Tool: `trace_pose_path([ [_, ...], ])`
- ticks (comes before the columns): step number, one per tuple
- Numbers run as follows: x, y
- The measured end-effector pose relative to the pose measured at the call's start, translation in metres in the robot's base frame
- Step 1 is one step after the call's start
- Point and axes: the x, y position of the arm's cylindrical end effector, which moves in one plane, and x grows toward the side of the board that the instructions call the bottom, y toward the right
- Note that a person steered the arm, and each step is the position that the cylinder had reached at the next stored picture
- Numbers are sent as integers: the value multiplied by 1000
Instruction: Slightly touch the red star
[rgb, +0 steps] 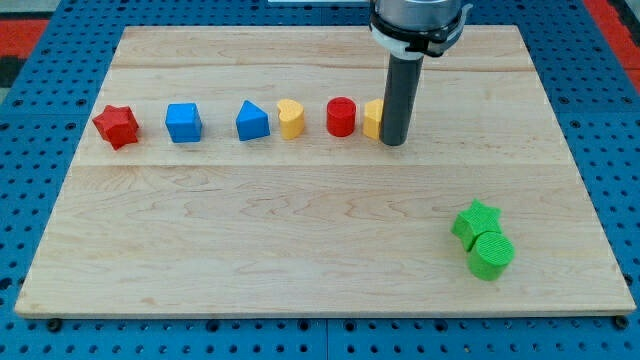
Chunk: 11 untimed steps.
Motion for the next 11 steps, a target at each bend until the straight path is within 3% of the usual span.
trace_pose_path([
  [1, 33, 13],
  [2, 68, -40],
  [4, 59, -314],
  [6, 39, -361],
  [11, 5, -357],
])
